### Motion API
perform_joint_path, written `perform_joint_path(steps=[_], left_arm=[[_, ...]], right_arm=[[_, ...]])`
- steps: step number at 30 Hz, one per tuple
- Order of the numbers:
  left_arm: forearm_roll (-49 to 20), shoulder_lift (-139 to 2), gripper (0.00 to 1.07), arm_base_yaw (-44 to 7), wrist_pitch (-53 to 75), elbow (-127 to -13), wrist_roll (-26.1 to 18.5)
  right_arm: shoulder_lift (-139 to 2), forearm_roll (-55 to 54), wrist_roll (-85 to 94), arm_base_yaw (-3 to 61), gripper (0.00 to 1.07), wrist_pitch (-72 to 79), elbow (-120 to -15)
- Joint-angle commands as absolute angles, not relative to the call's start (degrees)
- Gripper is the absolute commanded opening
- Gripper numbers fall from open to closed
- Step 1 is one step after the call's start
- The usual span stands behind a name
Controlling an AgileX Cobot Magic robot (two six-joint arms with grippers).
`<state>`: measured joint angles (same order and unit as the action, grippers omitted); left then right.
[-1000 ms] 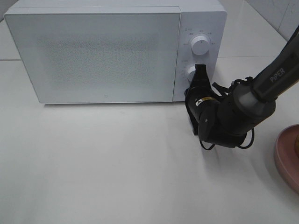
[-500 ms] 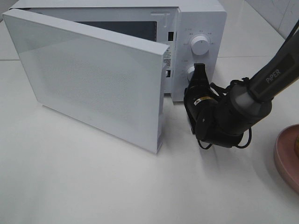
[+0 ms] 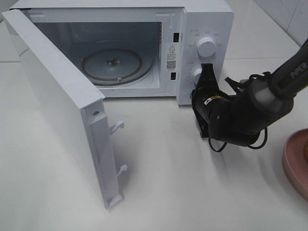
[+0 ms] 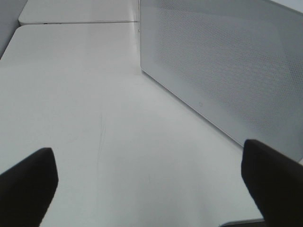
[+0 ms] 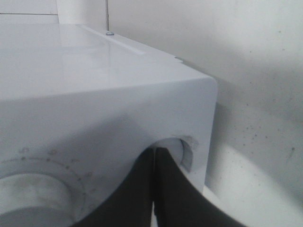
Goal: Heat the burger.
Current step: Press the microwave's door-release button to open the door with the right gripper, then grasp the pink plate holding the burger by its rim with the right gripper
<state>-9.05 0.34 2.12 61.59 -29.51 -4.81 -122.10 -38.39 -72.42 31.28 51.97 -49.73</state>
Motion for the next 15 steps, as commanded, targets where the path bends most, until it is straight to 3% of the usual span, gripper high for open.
perform_joint_path(steps=[1, 15], left_arm=[[-9.45, 1.26, 0.98, 1.95, 61.08, -29.51, -4.93], [-9.45, 1.26, 0.98, 1.95, 61.08, -29.51, -4.93]], right_arm=[[-119.86, -36.78, -71.39, 30.83, 0.0, 51.97, -49.1], [-110.7, -36.5, -63.94, 30.83, 0.0, 39.25, -42.17]])
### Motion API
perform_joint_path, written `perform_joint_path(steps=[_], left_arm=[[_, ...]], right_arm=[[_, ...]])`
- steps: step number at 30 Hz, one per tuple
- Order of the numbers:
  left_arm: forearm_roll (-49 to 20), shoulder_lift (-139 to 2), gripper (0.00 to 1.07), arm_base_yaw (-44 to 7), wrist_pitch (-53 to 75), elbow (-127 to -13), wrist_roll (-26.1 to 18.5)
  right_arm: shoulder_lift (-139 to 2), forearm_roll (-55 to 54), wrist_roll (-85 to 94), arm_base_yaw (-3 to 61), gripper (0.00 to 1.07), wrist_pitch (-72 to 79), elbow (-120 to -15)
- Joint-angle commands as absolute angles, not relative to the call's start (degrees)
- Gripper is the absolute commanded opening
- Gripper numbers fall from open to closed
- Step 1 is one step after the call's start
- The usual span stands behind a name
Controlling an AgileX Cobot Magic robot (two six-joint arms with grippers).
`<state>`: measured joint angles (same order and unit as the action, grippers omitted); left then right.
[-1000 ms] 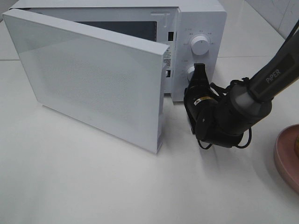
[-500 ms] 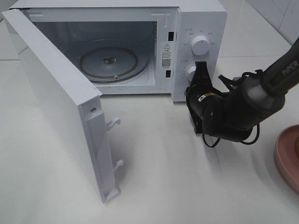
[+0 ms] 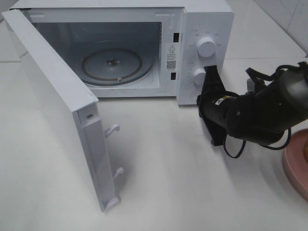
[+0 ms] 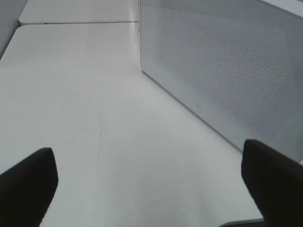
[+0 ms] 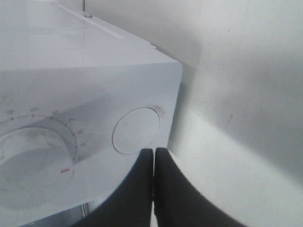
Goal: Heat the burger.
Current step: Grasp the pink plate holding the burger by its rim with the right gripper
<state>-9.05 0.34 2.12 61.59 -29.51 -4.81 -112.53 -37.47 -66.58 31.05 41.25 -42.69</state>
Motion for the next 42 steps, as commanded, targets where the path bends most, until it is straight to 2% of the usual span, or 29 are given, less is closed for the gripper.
perform_joint_path(steps=[1, 10, 22, 34, 38, 42], left_arm=[[-9.45, 1.26, 0.98, 1.95, 61.08, -29.51, -4.93], [-9.45, 1.26, 0.98, 1.95, 61.08, -29.51, -4.93], [-9.45, 1.26, 0.98, 1.95, 61.08, -29.51, -4.93], [-9.45, 1.26, 0.98, 1.95, 61.08, -29.51, -4.93], [-9.45, 1.26, 0.98, 1.95, 61.08, -29.51, -4.93], [-9.45, 1.26, 0.98, 1.95, 61.08, -29.51, -4.93]], right_arm=[[-108.98, -36.15, -61.48, 30.83, 0.0, 37.13, -41.6], [-102.16, -29.51, -48.24, 30.65, 0.01, 22.46, -41.14], [-92.48, -20.11, -21.14, 27.33, 0.04, -5.61, -41.14], [-82.45, -2.18, -16.67, 27.33, 0.08, -27.27, -41.14], [-80.21, 0.0, -14.5, 27.27, 0.09, -31.4, -41.14], [-77.18, 0.97, -11.06, 23.61, 0.13, -37.99, -41.14]])
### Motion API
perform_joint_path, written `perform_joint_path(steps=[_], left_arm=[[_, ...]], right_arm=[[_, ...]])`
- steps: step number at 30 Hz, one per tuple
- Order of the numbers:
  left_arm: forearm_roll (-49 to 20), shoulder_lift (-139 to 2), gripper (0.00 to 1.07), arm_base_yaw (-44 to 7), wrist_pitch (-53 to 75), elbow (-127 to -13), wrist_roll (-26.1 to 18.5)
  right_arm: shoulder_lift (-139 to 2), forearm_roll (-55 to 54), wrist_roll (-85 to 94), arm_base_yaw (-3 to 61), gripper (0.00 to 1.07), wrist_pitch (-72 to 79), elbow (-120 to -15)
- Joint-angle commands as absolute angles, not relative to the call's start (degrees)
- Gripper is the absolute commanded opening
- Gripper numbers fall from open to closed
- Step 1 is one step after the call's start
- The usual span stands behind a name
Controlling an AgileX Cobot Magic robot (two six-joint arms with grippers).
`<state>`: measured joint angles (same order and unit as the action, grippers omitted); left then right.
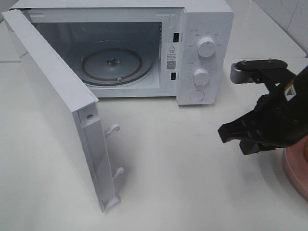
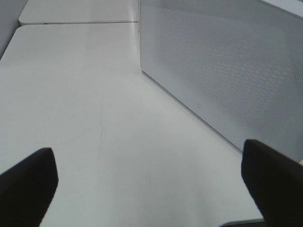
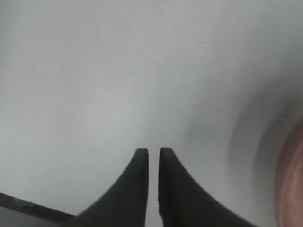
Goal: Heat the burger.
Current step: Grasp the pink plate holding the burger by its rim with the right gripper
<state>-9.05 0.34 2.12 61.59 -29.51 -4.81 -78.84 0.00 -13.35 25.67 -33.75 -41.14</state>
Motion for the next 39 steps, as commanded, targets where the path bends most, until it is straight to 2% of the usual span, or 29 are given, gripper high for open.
perform_joint_path(steps=[1, 3, 5, 7, 8, 11, 13, 14, 15, 16, 17, 18, 22, 39], left_arm=[[-9.45, 1.26, 0.98, 1.95, 61.08, -29.51, -4.93], [-9.45, 1.26, 0.98, 1.95, 61.08, -29.51, -4.93], [-9.45, 1.26, 0.98, 1.95, 61.08, -29.51, -4.93], [-9.45, 1.26, 0.98, 1.95, 61.08, -29.51, -4.93], [-9.45, 1.26, 0.98, 1.95, 61.08, -29.51, -4.93], [-9.45, 1.26, 0.98, 1.95, 61.08, -29.51, -4.93], [-9.45, 1.26, 0.98, 1.95, 61.08, -29.51, -4.93], [-9.45, 1.26, 0.98, 1.95, 61.08, -29.51, -4.93], [-9.45, 1.26, 0.98, 1.95, 61.08, -29.51, -4.93], [-9.45, 1.26, 0.98, 1.95, 61.08, -29.51, -4.93], [-9.45, 1.26, 0.98, 1.95, 61.08, -29.51, -4.93], [-9.45, 1.26, 0.98, 1.95, 61.08, -29.51, -4.93], [-9.45, 1.26, 0.98, 1.95, 61.08, -29.51, -4.93], [-9.45, 1.26, 0.98, 1.95, 61.08, -29.51, -4.93]], right_arm=[[-77.18, 0.97, -11.06, 23.61, 0.13, -37.99, -41.14], [-76.83, 1.2, -10.6, 22.8, 0.14, -39.08, -41.14], [-75.97, 2.92, -7.33, 19.71, 0.21, -43.6, -41.14], [-75.92, 3.32, -6.76, 18.91, 0.23, -44.46, -41.14], [-75.92, 4.53, -6.65, 17.3, 0.31, -45.95, -41.14], [-75.92, 4.98, -6.65, 16.73, 0.35, -46.58, -41.14], [-75.92, 7.33, -6.7, 14.5, 0.62, -47.61, -41.14], [-75.92, 7.33, -6.7, 14.5, 0.62, -47.61, -41.14], [-75.92, 8.19, -6.76, 13.46, 0.79, -47.61, -41.14], [-75.92, 8.19, -6.76, 13.46, 0.79, -47.61, -41.14], [-75.92, 8.54, -6.76, 13.29, 0.85, -47.61, -41.08], [-75.97, 9.28, -6.7, 13.12, 0.95, -47.33, -40.91], [-76.32, 9.57, -7.33, 12.83, 1.0, -47.38, -40.91], [-88.92, 9.85, -7.33, 12.66, 0.94, -40.45, -40.91]])
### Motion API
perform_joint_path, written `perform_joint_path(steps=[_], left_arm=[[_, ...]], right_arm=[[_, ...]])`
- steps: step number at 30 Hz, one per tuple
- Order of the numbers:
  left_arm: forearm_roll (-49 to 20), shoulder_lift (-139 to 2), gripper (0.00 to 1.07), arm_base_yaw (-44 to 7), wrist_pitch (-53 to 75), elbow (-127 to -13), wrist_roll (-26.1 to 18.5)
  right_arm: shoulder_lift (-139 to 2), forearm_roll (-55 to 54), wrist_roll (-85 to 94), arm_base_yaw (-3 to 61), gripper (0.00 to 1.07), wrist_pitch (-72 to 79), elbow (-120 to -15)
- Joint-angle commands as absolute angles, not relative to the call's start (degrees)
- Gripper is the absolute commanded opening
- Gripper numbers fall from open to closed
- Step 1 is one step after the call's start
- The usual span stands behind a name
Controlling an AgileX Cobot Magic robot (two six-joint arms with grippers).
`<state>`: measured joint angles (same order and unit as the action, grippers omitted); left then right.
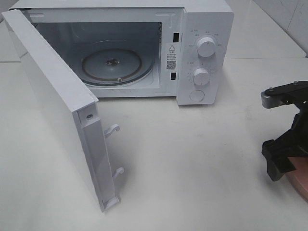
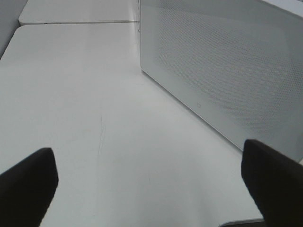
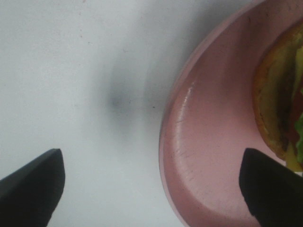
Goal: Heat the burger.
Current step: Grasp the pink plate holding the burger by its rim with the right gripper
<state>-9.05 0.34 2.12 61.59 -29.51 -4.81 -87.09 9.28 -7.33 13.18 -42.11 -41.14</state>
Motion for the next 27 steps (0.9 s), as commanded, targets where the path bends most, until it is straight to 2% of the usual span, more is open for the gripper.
perform_joint_path(steps=[1, 16, 27], left_arm=[[-9.45, 1.26, 0.98, 1.95, 61.08, -29.51, -4.93], [-9.45, 1.26, 0.98, 1.95, 61.08, -29.51, -4.93], [-9.45, 1.26, 0.98, 1.95, 61.08, -29.51, -4.93]], right_arm=[[-89.67, 9.85, -7.33, 12.66, 0.94, -39.88, -40.91], [-97.86, 11.8, -7.22, 12.66, 0.9, -33.06, -40.91], [-99.47, 12.72, -7.16, 9.28, 0.88, -29.11, -39.59]])
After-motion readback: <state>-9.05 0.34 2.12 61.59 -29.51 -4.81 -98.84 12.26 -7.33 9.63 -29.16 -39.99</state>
